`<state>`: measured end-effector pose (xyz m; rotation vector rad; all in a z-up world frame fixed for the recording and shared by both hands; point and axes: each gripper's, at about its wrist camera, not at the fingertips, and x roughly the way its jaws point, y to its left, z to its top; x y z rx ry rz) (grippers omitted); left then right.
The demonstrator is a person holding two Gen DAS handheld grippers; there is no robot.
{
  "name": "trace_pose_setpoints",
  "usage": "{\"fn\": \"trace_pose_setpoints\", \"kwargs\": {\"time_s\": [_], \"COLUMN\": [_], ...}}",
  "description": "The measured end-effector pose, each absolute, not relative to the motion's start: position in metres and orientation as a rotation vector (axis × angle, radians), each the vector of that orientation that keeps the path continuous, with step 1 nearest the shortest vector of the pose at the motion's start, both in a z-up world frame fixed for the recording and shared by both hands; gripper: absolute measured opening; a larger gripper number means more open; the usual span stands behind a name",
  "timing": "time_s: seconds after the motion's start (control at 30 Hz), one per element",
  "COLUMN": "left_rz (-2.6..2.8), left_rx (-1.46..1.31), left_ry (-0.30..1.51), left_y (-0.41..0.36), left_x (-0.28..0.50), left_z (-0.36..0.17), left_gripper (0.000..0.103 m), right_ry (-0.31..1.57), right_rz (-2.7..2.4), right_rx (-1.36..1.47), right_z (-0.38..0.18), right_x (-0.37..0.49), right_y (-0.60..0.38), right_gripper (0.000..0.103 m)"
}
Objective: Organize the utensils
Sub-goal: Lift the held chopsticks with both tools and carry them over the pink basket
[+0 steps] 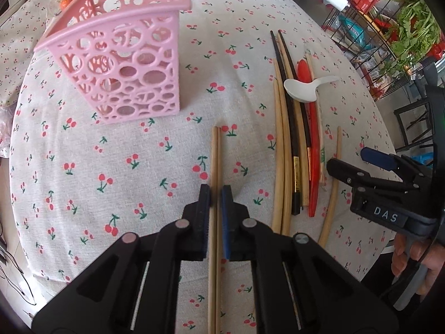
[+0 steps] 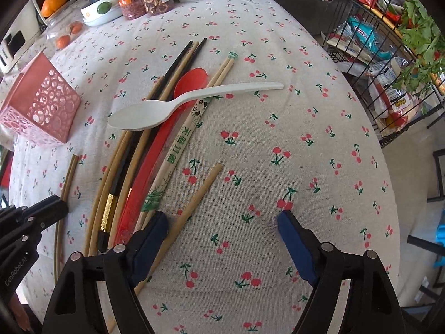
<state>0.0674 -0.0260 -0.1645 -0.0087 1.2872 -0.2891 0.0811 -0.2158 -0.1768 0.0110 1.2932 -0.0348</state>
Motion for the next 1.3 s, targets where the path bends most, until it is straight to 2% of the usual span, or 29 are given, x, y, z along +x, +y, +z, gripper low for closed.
{"fn": "trace_pose_setpoints", "kwargs": {"time_s": [0.03,0.13,0.17,0.23,0.4,0.67,1.07,1.3], "left_rz": [-0.289,-0.288,-0.289,-0.289,-0.297,-0.341,-0.382,-0.356], "left_rx": [-0.01,-0.015,-0.018,-0.026,-0.057,-0.104,-0.09,-0.109], "left_ry": [1.288,1.289,1.289,1.287,1.259,1.144,0.83,0.667], "left_y": [-0.026,-0.024,-0.024,-0.022,-0.013,0.001,0.002,0.013], "left_x": [0.067,0.063,0.062,0.06,0.054,0.038,0.012,0.012], "left_z": [-0.164,-0.164,-0.164,-0.163,-0.156,-0.114,-0.03,0.013], "left_gripper": [0.009,0.009,0.009,0.009,0.009,0.009,0.005,0.005], "right_ry": [1.285,1.269,1.266,1.265,1.275,1.14,0.784,0.661], "right_rz": [-0.018,0.018,0.033,0.074,0.18,0.248,0.432,0.471], "right_rx": [0.017,0.01,0.001,0.002,0.118,0.195,0.078,0.132], "right_z": [-0.175,-0.17,-0.169,-0.169,-0.168,-0.13,-0.036,0.004], "right_x": [0.078,0.073,0.071,0.07,0.07,0.058,0.006,0.01], "right_y": [-0.214,-0.211,-0.208,-0.204,-0.206,-0.211,-0.192,-0.194], "right_gripper": [0.059,0.037,0.034,0.02,0.008,0.006,0.006,0.006]}}
